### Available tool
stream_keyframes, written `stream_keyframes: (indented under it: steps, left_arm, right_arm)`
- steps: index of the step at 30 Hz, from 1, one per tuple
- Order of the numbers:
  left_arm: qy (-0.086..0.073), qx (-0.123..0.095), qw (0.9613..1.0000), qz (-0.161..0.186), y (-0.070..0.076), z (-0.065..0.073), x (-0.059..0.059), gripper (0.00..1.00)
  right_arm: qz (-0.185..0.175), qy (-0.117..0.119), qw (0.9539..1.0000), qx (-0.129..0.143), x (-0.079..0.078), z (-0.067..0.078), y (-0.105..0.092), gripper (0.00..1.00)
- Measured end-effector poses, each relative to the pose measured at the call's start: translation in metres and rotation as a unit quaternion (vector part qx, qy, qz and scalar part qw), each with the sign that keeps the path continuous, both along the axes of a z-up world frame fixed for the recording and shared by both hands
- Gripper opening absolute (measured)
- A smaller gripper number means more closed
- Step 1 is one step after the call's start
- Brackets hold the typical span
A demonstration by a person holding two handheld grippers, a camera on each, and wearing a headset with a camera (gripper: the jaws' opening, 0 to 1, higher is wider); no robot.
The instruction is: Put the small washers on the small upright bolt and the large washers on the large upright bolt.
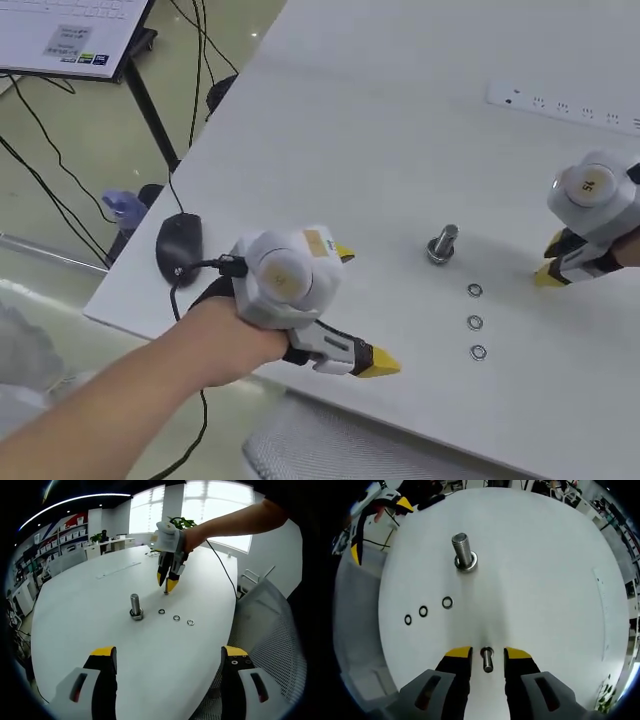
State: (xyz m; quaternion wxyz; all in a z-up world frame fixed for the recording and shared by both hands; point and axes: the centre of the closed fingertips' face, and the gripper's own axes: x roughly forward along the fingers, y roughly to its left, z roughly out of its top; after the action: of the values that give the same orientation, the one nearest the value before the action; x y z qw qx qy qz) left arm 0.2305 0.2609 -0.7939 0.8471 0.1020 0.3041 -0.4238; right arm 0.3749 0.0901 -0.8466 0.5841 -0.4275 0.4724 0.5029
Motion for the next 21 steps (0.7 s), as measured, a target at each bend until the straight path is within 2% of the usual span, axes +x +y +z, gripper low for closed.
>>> stream_keyframes:
  steps: [7,12,21]
  left_arm:
    - [-0.002,0.004,0.9999,-0.010,0.001,0.002,-0.001,0.85]
    - [-0.006,0.004,0.9999,-0.013,0.002,0.006,-0.001,0.84]
    - [-0.007,0.006,0.9999,-0.013,0.005,0.007,-0.006,0.84]
  right_arm:
    - [0.008,-0.006,0.9999,0.005,-0.002,0.018,0.010,0.26]
    - [0.024,-0.011,0.9996,0.013,-0.005,0.024,0.020,0.27]
    - [0.057,-0.011,0.9982,0.015,-0.019,0.020,0.042,0.27]
